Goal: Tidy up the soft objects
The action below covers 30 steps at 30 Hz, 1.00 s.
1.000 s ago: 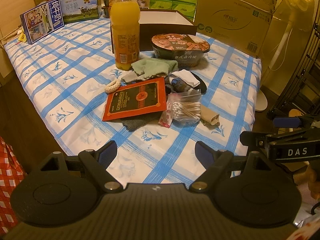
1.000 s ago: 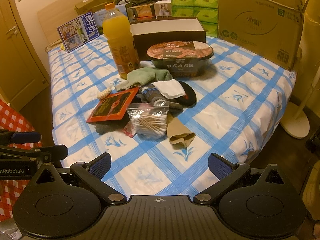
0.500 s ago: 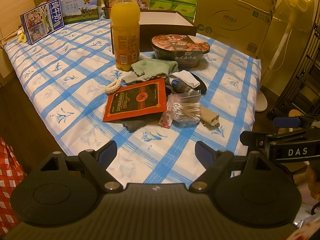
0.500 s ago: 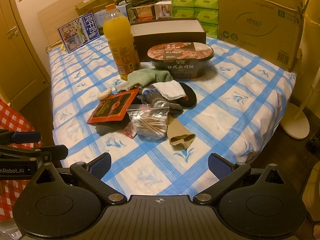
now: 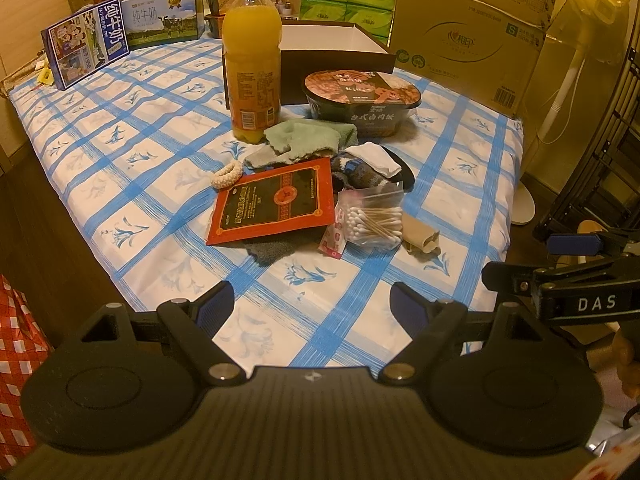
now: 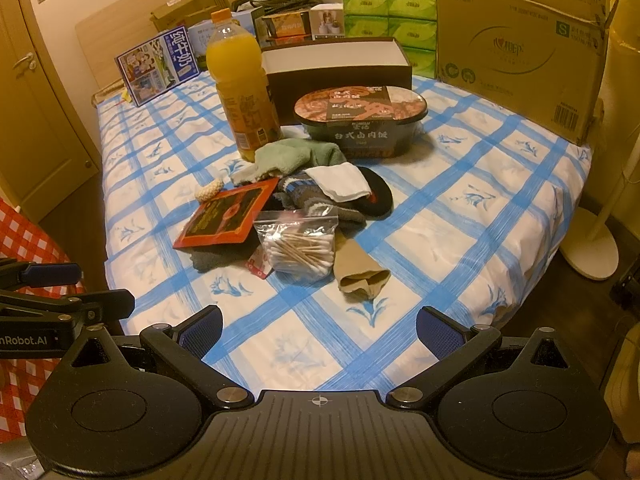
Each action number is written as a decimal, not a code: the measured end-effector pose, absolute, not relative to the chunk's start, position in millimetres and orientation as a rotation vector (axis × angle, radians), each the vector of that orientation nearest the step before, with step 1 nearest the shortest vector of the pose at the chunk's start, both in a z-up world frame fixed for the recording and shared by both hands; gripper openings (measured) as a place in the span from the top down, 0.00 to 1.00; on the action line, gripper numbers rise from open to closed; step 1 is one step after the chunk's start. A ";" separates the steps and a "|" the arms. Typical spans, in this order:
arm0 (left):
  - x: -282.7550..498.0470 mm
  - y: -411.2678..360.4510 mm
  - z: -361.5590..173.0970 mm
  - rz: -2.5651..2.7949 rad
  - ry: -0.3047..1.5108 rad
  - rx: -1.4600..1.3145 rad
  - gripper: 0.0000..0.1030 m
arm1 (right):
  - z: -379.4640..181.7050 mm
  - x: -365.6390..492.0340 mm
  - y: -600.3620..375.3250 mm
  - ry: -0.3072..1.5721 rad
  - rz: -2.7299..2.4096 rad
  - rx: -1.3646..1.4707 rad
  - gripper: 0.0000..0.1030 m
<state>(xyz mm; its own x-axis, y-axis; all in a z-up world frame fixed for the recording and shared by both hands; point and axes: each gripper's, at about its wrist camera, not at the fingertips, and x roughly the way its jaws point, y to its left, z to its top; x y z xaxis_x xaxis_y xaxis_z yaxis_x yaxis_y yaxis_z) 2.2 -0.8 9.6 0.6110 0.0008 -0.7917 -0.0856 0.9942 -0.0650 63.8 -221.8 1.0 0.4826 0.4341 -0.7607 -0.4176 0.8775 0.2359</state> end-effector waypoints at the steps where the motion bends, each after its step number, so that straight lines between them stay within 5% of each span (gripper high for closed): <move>1: 2.0 -0.8 9.0 0.050 0.912 -0.099 0.19 | 1.5 63.8 -221.7 0.932 0.519 0.020 0.00; 30: 1.4 -0.7 8.5 0.050 0.910 -0.099 0.19 | -0.5 64.0 -222.1 0.930 0.518 0.020 0.00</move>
<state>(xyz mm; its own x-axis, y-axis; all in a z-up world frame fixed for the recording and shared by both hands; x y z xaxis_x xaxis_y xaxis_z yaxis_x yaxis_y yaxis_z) 1.4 -0.7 8.5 0.6134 0.0010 -0.7898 -0.0851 0.9943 -0.0648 64.0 -222.1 -0.5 0.4845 0.4345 -0.7592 -0.4172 0.8776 0.2360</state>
